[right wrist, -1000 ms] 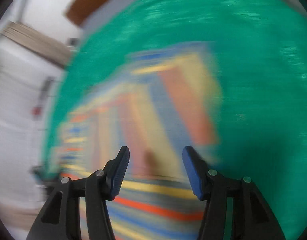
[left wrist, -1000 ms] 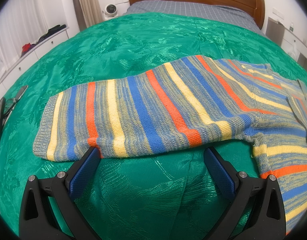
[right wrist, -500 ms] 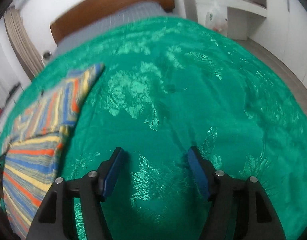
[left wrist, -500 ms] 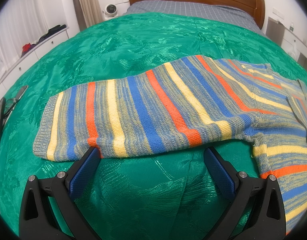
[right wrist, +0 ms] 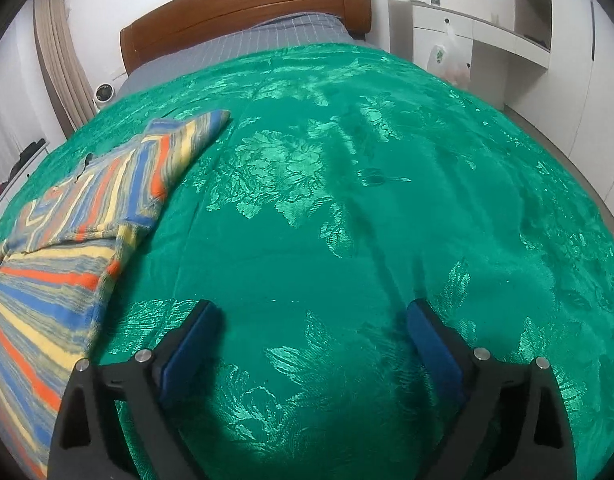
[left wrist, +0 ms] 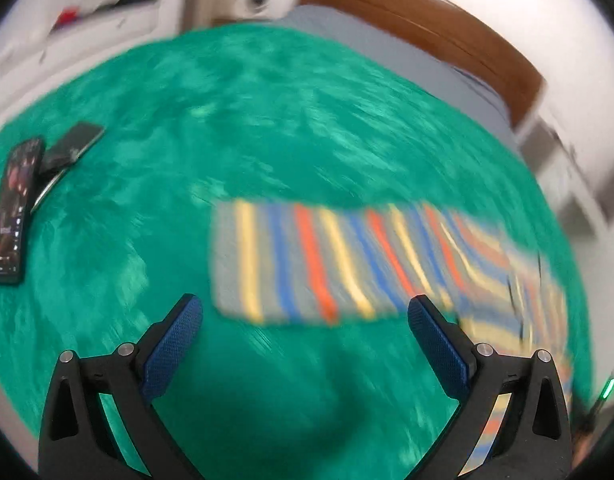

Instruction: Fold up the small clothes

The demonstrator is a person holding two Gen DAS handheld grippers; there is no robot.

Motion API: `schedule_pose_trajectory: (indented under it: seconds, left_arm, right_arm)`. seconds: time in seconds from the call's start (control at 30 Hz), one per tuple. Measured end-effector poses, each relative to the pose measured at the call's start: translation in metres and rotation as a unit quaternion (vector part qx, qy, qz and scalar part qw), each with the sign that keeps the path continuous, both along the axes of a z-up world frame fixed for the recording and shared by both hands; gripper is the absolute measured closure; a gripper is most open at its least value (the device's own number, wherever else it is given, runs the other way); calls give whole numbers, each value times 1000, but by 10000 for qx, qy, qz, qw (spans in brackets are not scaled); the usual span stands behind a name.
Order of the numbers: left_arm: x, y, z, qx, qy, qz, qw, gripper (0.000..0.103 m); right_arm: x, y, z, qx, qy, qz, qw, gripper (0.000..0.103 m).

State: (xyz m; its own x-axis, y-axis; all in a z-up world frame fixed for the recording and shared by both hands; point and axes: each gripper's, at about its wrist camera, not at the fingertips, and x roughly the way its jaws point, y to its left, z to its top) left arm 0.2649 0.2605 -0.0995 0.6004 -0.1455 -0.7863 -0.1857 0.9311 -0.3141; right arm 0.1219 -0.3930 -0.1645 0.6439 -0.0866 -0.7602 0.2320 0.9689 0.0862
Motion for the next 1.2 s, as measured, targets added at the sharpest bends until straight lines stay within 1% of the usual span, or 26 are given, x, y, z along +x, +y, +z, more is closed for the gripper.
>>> schedule_pose_trajectory:
  seconds: [0.03,0.07,0.1,0.17,0.2,0.23,0.27,0.3,0.33,0.37,0.43,0.5,0.57,0.63,0.67,0.73,0.8,0.83,0.87,0.9,0.97,1.0,1.07,1.13,1.17,1.2]
  left_arm:
    - [14,11,-7,-206,230,17,9995,1]
    - [34,24,-23,-491,658,34,9966,1]
    - [44,30,-32,-604,891,68,9942,3]
    - [54,37,-47,-705,1141,156,9908,16]
    - [57,36,-50,-640,1166,168,9910,29]
    - [57,31,-50,-573,1158,115,9916,48]
    - [59,26,-49,-521,1147,-19,9920,63]
    - [60,19,-50,-514,1169,-220,9916,102]
    - [59,14,-50,-516,1200,-316,9909,99]
    - [59,8,-45,-380,1171,-348,9918,100]
    - [59,-5,-24,-100,941,-556,9940,100]
    - [61,-37,16,121,522,-911,9944,100]
    - [65,-70,47,158,203,-1258,9917,100]
    - [66,-114,80,162,-108,-1742,9845,100]
    - [66,-149,96,198,-258,-2097,9772,100]
    - [62,-192,107,225,-371,-2538,9663,100]
    - [58,-246,108,222,-405,-2996,9530,100]
    - [56,-263,103,207,-379,-3118,9492,99]
    - [54,-285,95,198,-329,-3257,9447,99]
    - [51,-306,81,137,-231,-3427,9391,94]
    - [44,-331,54,-12,64,-3581,9337,62]
    - [38,-341,38,-37,274,-3579,9334,41]
    - [26,-342,25,-104,243,-3589,9330,40]
    - [23,-326,26,-183,117,-3537,9351,39]
    - [21,-309,26,-226,44,-3424,9393,38]
    - [23,-285,30,-243,-35,-3171,9481,35]
  right_arm:
    - [2,1,-1,-8,4,2,10000,8]
    - [3,2,-2,-10,2,1,10000,8]
    - [4,2,-2,-9,0,0,10000,8]
    - [4,3,-2,-26,7,-1,10000,8]
    - [4,3,-2,-41,10,-3,10000,8]
    - [4,3,-2,-41,11,-3,10000,8]
    - [5,4,-2,-54,15,-5,10000,8]
    - [5,4,-3,-63,15,-6,10000,8]
    - [5,4,-3,-63,13,-6,10000,8]
    - [5,4,-3,-58,13,-5,10000,8]
    - [5,4,-3,-55,7,0,10000,8]
    - [5,4,-3,-55,2,2,10000,8]
    - [5,4,-3,-51,-7,5,10000,7]
    - [4,4,-3,-41,-28,8,10000,7]
    - [4,3,-3,-35,-32,10,10000,7]
    - [4,3,-3,-32,-36,11,10000,7]
    - [4,4,-4,-34,-33,10,10000,7]
    - [5,4,-4,-35,-34,10,10000,7]
    - [5,4,-4,-35,-34,10,10000,7]
    - [5,4,-4,-35,-33,11,10000,7]
    - [5,4,-4,-29,-36,12,10000,7]
    - [5,4,-4,-28,-36,11,10000,7]
    - [5,4,-4,-25,-35,14,10000,7]
    - [5,4,-4,-24,-37,13,10000,7]
    - [5,4,-4,-20,-43,19,10000,6]
    - [5,4,-4,-11,-52,29,10000,6]
